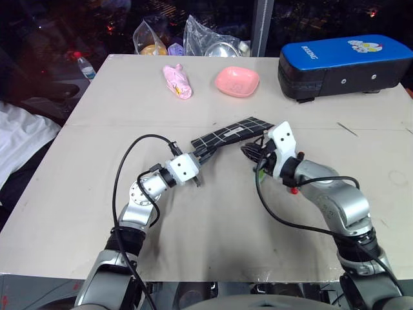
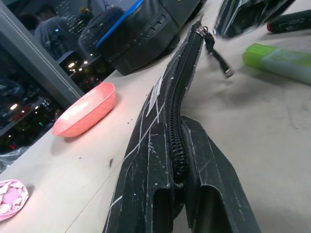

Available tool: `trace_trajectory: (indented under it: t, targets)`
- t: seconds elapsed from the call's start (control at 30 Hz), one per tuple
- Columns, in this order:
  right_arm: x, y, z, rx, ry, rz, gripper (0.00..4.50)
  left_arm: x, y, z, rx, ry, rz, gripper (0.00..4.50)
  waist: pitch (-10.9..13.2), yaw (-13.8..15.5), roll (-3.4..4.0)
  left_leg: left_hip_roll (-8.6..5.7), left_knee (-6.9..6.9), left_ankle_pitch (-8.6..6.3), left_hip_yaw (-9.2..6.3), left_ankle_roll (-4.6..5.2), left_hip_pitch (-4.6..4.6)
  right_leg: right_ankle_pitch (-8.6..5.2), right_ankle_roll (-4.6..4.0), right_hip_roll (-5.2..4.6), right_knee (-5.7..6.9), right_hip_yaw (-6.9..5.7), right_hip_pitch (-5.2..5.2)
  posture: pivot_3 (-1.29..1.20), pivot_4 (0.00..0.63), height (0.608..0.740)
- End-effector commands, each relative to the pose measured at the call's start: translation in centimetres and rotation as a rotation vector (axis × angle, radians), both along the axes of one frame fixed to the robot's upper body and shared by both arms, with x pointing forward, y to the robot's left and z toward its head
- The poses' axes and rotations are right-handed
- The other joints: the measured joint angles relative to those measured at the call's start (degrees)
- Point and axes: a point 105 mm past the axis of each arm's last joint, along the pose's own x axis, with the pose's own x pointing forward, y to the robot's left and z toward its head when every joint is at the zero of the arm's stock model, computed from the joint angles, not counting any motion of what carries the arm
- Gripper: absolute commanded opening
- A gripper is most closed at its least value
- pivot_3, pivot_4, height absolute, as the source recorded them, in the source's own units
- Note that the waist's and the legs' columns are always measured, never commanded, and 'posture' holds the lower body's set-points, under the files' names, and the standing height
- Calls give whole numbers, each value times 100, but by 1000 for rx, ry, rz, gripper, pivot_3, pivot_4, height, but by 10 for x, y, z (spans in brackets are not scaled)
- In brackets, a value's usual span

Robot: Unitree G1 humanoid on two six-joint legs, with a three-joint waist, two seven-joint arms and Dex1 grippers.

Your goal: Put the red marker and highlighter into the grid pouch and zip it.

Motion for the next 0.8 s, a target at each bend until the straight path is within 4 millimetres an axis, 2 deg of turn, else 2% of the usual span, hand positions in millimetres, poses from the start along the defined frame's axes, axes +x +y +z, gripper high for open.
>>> trace_trajectory:
  t: [0.03,0.07,0.13,0.2,0.4,0.6,0.8]
  targets:
    - [3,-10,17,18,-55,-49,2239,-2,-2,12,-15,-44,-7,0,0,-2,0,0,0,0,0,0,0,0,0,0,0,0,0,0,150,740]
    - [6,-14,15,15,-50,-80,2832,-2,-3,12,-15,-44,-8,0,0,-2,0,0,0,0,-1,0,0,0,1,0,0,0,0,0,150,740]
    - [14,-23,11,14,-23,-149,3582,-2,-4,12,-16,-42,-10,0,0,-8,0,0,0,0,-1,0,0,0,1,2,1,0,0,0,150,740]
    - [20,-28,5,40,28,-202,3582,-2,-5,12,-19,-41,-12,0,0,-8,0,0,0,0,-1,-1,0,0,1,4,1,0,0,0,150,740]
    - [32,-28,-5,177,167,-273,3582,-2,-6,11,-19,-40,-13,0,0,-8,0,1,0,1,1,-2,1,1,1,5,3,0,-1,0,150,740]
    - [41,-25,-10,197,183,-271,3582,-3,-7,11,-15,-38,-18,0,0,-11,0,0,-1,1,3,-2,0,1,1,4,2,2,-1,0,150,740]
    - [46,-19,-12,136,125,-230,3582,-4,-7,10,-11,-36,-21,0,0,-14,0,1,-1,1,3,-2,1,1,1,4,2,3,-1,0,150,740]
